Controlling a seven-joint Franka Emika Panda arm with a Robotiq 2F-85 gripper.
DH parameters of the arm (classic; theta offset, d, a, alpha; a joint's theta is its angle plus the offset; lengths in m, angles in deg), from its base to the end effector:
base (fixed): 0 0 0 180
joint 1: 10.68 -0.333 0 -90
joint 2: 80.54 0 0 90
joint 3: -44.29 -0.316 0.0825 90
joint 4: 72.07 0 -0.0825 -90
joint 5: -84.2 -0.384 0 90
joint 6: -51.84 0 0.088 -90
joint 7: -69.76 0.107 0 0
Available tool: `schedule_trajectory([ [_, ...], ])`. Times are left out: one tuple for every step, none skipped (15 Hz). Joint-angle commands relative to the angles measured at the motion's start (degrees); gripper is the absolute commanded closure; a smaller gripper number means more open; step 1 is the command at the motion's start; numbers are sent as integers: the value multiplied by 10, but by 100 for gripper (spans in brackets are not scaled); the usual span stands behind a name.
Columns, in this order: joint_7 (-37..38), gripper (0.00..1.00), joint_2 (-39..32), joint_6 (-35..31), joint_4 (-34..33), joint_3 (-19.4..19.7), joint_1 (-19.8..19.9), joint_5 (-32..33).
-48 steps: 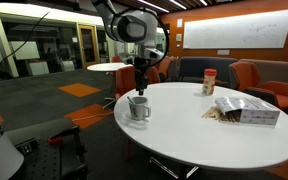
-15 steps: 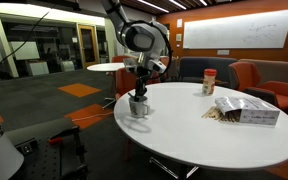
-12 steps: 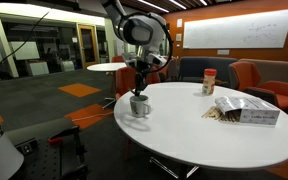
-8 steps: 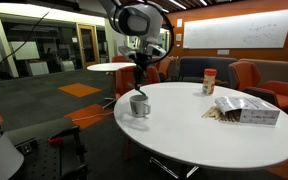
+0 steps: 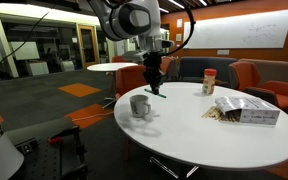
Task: Take the green marker out of the white mug
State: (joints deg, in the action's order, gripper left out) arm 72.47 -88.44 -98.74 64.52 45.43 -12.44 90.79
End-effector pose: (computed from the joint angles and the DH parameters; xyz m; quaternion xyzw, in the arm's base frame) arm 0.5140 0.0083 0.2729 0.9976 0.0305 0.0539 0.0307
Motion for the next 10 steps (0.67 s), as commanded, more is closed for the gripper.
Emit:
schedule_trajectory([
  [87,100,-49,-99,-11,54,-11,185],
  [114,100,-68,-122,-22,78,-18,236],
  [127,100,-91,-152,-32,97,-21,263],
  [150,100,-113,-177,-43,112,-23,293],
  [155,100,-139,-198,-56,121,-21,301],
  [164,100,-159,-210,-68,131,-26,312],
  [165,100,-182,-224,-80,134,-26,312],
  [157,100,-202,-237,-89,131,-23,305],
  [155,100,-215,-241,-97,131,-25,300],
  [149,100,-230,-249,-104,127,-21,296],
])
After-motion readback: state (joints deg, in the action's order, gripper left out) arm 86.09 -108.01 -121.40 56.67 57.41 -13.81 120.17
